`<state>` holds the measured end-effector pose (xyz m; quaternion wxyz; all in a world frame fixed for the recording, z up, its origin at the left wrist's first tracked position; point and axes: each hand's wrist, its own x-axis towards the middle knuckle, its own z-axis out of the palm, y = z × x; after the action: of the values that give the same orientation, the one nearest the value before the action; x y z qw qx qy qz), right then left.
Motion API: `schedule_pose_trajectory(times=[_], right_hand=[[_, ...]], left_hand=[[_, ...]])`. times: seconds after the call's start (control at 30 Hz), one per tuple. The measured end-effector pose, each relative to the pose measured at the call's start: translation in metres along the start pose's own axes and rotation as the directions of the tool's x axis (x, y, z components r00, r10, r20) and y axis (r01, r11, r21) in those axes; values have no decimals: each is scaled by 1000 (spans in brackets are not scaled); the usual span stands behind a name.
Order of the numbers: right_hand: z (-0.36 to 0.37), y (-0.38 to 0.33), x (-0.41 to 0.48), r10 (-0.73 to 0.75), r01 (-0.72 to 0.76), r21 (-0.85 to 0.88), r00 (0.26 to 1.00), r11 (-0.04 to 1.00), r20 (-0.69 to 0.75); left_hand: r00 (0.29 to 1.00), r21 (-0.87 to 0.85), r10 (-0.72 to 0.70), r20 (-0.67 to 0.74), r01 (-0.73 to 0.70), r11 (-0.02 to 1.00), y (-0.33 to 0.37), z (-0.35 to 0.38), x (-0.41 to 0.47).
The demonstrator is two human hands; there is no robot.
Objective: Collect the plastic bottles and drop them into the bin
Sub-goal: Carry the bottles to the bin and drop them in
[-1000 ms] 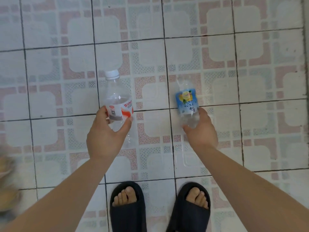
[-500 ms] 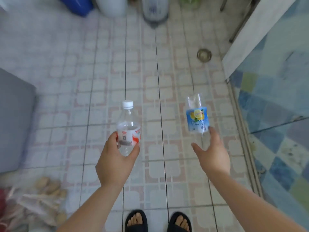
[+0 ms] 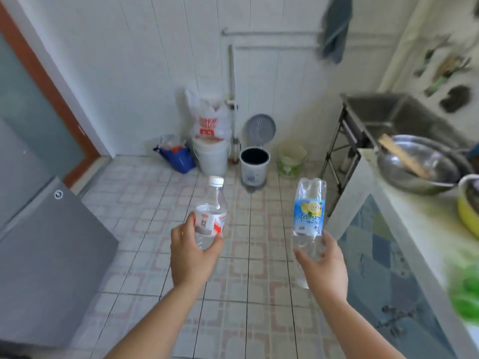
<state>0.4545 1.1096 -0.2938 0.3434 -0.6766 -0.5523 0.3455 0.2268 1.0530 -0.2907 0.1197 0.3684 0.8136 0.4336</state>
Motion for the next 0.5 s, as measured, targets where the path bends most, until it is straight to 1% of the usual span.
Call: schedule_pose_trajectory(times=[0.17, 0.3, 0.5], right_hand=[[-11, -63, 25, -66, 66, -9, 998, 998, -22], [0, -101, 64, -100, 99, -20, 994, 995, -44], [43, -151, 141, -125, 122, -66, 991, 990, -56]], left_hand=[[996, -110, -87, 3, 87, 990, 40, -19, 41], [999, -171, -43, 24, 46, 984, 60, -19, 95], [997, -189, 22, 80, -6, 982, 80, -4, 218]])
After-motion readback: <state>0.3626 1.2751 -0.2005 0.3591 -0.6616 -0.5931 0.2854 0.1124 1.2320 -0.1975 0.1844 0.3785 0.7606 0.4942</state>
